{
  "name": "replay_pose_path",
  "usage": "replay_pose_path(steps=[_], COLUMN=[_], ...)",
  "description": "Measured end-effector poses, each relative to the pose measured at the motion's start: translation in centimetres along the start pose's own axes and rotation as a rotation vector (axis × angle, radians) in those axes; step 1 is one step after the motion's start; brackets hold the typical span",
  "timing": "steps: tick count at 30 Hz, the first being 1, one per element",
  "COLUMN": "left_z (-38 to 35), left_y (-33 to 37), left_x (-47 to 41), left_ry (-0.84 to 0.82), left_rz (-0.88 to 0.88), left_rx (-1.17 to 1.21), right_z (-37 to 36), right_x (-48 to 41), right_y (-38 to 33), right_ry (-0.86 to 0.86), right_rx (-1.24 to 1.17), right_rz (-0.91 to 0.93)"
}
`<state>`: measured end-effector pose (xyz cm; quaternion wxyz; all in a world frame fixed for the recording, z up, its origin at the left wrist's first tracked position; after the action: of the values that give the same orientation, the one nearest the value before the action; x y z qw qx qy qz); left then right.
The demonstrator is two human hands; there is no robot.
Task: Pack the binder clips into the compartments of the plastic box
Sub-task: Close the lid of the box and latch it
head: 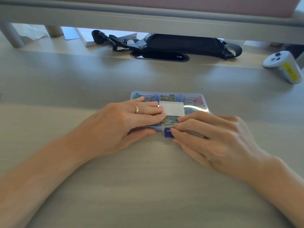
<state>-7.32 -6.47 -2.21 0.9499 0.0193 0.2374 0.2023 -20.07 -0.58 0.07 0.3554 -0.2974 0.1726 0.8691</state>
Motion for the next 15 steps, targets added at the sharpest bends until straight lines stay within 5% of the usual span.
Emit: replay_pose_path(steps=[6, 15], left_z=[0.4, 0.2], left_y=[2.2, 1.1], left_x=[-0.6, 0.2], left_ry=[0.008, 0.004], left_rz=[-0.024, 0.077], left_rx=[-0.223, -0.058], right_z=[-0.1, -0.7], right_x=[0.6, 1.8], right_y=[0.5, 4.8], right_ry=[-0.053, -0.173], right_rx=[-0.076, -0.253], right_rz=[-0.068, -0.378])
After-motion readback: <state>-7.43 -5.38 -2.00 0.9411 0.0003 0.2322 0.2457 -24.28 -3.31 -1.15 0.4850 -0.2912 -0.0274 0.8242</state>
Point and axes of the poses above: each hand's wrist, its own x-axis away from the middle knuckle, its own z-axis out of the back of the hand, y = z × x, the point moved 10 cm from there along -x, towards the middle knuckle, and after that the axes turned 8 degrees about -z, right-handed, at the moved point
